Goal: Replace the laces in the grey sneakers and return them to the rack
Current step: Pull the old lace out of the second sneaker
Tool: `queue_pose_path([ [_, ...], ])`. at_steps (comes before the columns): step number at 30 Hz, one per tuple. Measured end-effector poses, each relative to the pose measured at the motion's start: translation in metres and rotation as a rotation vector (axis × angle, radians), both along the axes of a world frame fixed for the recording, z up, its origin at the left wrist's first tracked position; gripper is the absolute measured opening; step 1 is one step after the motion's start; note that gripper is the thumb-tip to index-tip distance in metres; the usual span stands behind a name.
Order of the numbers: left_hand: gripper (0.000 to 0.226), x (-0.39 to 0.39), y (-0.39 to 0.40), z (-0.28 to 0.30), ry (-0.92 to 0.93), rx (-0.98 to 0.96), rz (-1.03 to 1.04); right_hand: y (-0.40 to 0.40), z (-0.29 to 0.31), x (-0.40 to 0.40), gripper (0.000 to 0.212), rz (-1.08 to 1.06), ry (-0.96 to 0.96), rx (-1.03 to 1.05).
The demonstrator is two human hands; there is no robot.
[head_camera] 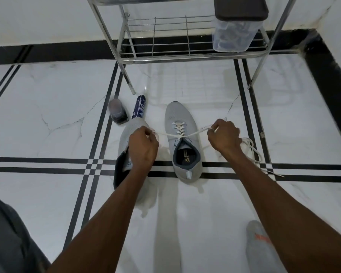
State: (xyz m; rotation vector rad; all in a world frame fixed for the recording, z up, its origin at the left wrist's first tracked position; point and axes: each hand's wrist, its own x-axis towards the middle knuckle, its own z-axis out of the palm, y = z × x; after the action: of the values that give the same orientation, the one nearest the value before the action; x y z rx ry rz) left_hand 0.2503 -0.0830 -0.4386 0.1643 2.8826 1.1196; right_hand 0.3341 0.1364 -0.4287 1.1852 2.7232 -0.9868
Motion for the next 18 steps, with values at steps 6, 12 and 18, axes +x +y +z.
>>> queue_pose_path([
  [6, 0.024, 0.031, 0.013, 0.003, 0.143, -0.019, -0.092, -0.002, 0.009, 0.002, 0.041, 0.137, 0.047, -0.116],
  [12, 0.030, 0.036, 0.038, -0.004, 0.017, -0.001, -0.237, -0.034, 0.000, -0.008, 0.029, 0.370, -0.111, -0.032],
  [18, 0.028, 0.029, 0.036, -0.009, -0.012, -0.052, -0.319, -0.040, -0.008, -0.008, 0.021, 0.471, 0.001, 0.097],
])
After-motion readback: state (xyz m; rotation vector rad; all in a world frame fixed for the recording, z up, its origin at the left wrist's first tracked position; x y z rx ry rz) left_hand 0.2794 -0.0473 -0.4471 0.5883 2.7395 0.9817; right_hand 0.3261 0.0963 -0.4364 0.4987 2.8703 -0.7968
